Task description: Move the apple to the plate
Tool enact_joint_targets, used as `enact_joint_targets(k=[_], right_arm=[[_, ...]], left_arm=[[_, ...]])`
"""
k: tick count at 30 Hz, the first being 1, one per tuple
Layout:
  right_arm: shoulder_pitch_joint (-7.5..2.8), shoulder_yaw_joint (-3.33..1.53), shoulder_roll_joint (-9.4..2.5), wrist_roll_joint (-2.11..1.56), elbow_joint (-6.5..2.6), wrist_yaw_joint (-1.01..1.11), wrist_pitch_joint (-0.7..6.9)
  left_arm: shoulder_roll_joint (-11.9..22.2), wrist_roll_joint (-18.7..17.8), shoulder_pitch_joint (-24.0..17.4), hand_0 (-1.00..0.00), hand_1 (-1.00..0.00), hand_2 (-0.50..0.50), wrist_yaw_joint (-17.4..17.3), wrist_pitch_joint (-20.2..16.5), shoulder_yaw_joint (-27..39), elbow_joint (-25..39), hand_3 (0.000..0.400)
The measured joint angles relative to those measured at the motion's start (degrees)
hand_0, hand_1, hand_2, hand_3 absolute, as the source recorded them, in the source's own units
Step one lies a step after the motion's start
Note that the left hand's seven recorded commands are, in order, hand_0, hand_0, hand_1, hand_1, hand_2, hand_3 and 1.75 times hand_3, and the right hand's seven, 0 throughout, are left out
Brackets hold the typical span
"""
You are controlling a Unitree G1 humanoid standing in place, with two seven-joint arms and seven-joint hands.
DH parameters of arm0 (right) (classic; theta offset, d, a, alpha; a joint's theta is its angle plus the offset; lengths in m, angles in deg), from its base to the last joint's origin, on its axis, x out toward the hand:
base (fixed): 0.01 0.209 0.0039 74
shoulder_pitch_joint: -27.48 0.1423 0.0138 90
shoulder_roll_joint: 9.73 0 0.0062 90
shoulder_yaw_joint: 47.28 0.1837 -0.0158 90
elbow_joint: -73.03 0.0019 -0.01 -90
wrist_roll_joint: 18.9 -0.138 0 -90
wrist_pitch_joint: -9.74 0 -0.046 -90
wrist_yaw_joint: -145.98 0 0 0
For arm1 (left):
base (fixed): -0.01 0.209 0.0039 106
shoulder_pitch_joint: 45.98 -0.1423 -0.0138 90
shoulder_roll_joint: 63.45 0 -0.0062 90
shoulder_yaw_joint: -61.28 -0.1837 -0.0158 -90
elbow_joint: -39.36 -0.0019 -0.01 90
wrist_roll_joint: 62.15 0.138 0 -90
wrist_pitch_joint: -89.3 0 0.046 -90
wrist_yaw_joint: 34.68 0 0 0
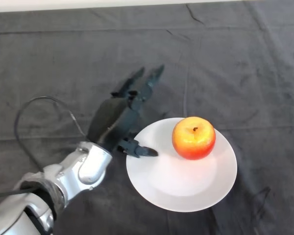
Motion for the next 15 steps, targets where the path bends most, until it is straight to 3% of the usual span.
enact_joint_targets(k=[15], right_arm=[[0.00, 0.00, 0.00, 0.00, 0.00, 0.00, 0.00]], left_arm=[[2.8, 0.5, 0.0, 0.00, 0.00, 0.00, 1.8, 1.1, 5.9, -2.0, 0.000]])
